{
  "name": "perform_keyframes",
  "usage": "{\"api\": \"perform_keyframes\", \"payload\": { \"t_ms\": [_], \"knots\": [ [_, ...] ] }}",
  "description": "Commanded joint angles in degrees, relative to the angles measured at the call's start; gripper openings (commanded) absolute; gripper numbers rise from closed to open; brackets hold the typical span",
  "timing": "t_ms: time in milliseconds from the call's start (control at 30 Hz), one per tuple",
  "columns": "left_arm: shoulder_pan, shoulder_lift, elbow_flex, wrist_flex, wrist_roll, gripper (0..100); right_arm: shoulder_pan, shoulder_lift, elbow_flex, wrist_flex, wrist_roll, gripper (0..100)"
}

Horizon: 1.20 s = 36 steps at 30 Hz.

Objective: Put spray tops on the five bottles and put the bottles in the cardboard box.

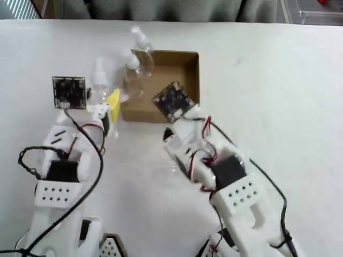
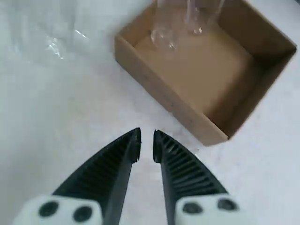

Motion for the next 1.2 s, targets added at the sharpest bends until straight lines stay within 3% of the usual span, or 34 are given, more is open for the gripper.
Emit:
{"api": "perform_keyframes", "payload": {
  "t_ms": [0,233,333,600,933,1167],
  "knots": [
    [-1.63,0.22,-3.43,-2.99,2.46,2,-5.93,-5.67,8.0,-15.16,-0.44,3.5],
    [-1.27,0.22,-3.25,-2.55,6.68,2,-17.89,-9.36,17.41,-29.58,-0.88,3.5],
    [-1.19,0.22,-3.25,-2.55,6.68,2,-21.05,-9.27,19.78,-34.51,-6.42,3.5],
    [2.24,-0.75,-3.69,2.02,6.68,2,-21.76,-9.01,23.74,-41.89,-9.76,3.4],
    [11.3,-22.99,3.78,5.45,6.86,2,-21.76,-9.27,25.49,-42.68,-9.76,3.4],
    [13.41,-29.93,4.04,12.22,6.77,2,-21.41,-9.45,25.58,-42.59,-9.76,3.4]
  ]
}}
